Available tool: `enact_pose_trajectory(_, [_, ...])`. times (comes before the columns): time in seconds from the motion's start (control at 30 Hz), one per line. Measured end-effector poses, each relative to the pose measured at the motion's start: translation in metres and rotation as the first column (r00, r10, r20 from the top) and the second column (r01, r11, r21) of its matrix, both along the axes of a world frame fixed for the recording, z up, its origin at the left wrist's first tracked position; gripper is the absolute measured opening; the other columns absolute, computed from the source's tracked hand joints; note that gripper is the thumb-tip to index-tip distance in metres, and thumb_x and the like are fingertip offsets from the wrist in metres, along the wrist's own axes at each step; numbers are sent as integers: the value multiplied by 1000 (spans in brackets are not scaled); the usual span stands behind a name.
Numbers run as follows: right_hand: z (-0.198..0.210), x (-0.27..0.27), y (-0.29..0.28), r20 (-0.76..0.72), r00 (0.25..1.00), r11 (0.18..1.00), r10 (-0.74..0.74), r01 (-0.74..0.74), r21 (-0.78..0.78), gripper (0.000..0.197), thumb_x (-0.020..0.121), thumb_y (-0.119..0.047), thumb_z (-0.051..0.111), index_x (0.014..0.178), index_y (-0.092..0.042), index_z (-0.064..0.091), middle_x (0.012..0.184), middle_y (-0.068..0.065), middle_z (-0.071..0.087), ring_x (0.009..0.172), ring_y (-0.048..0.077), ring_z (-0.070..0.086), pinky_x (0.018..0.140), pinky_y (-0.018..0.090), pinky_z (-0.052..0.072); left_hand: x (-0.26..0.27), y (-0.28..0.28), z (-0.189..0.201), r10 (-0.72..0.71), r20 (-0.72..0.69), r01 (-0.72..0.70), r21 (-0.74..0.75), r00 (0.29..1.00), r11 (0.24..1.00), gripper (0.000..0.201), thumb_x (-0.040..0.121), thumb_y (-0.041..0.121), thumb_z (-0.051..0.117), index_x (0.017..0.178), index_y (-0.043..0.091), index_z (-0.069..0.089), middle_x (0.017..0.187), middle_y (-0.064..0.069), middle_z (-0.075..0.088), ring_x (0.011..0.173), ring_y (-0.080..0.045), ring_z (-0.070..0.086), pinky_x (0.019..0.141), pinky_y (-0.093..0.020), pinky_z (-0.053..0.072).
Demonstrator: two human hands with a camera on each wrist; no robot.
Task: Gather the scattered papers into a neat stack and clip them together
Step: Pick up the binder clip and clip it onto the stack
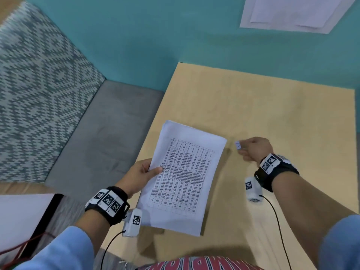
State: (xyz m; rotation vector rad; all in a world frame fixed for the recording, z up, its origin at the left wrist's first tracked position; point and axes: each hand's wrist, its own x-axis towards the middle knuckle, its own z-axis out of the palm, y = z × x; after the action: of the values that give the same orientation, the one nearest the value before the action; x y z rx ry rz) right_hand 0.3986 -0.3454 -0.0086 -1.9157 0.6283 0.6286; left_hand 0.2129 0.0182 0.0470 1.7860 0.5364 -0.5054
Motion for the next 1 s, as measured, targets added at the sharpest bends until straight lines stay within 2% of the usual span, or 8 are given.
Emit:
enact_pose_trajectory(0.1, [33,-27,-8,75,994,967,-83,62,248,26,91,-11,77,110,5,72,104,17,81,83,24,77,87,43,64,0,-8,11,-55,47,54,31,997,998,14,104,24,69,105,14,79,104,-28,77,89,-28,74,86,-54,60])
enact_pose_trajectory(0.17, [62,-47,-22,173,973,935,-156,88,344,35,87,-12,82,118,-3,70,105,14,81,89,22,79,88,42,64,-3,-17,22,-88,66,85,47,994,995,13,104,23,68,96,18,78,85,-15,75,76,-19,68,76,-45,56])
enact_pose_trajectory(0.23, [93,-69,-41,232,948,892,-219,98,441,46,84,-10,85,126,-7,67,106,11,82,97,21,79,91,40,61,-8,-27,35,-124,98,117,75,987,990,14,103,25,69,92,19,75,78,-5,71,72,-16,66,75,-42,53])
enact_pose_trajectory(0.33, [138,-106,-68,342,919,889,-197,20,457,39,84,-2,82,122,-3,73,108,12,82,107,21,77,99,35,59,-17,-46,57,-203,167,188,98,965,977,14,104,30,68,94,26,78,88,-11,77,82,-18,69,81,-40,56])
enact_pose_trajectory(0.43, [183,-145,-85,454,885,903,-99,-112,415,33,86,5,78,118,-3,76,109,9,82,111,20,76,97,22,58,-32,-64,75,-297,230,267,152,927,952,21,105,32,66,86,36,75,76,11,67,74,-8,62,73,-30,50])
enact_pose_trajectory(0.6, [233,-210,-86,663,732,945,158,-306,113,29,89,-3,78,116,-13,77,109,-4,82,104,7,77,99,19,56,-61,-83,100,-383,323,307,262,865,915,56,86,79,61,83,23,64,71,9,48,68,-10,45,66,-31,36])
enact_pose_trajectory(0.7, [253,-240,-85,745,589,939,314,-309,-151,28,89,-18,80,117,-25,77,107,-19,79,104,-6,72,95,9,50,-78,-98,116,-427,395,330,291,813,898,44,91,67,61,77,25,57,68,11,39,64,-9,37,62,-31,30])
enact_pose_trajectory(1.0, [289,-282,-99,850,416,946,324,-130,-297,17,86,-14,82,101,-23,83,98,-22,80,94,-6,74,86,9,52,-118,-118,153,-481,473,304,403,738,863,31,102,40,66,79,21,58,65,10,39,62,-7,36,59,-31,29])
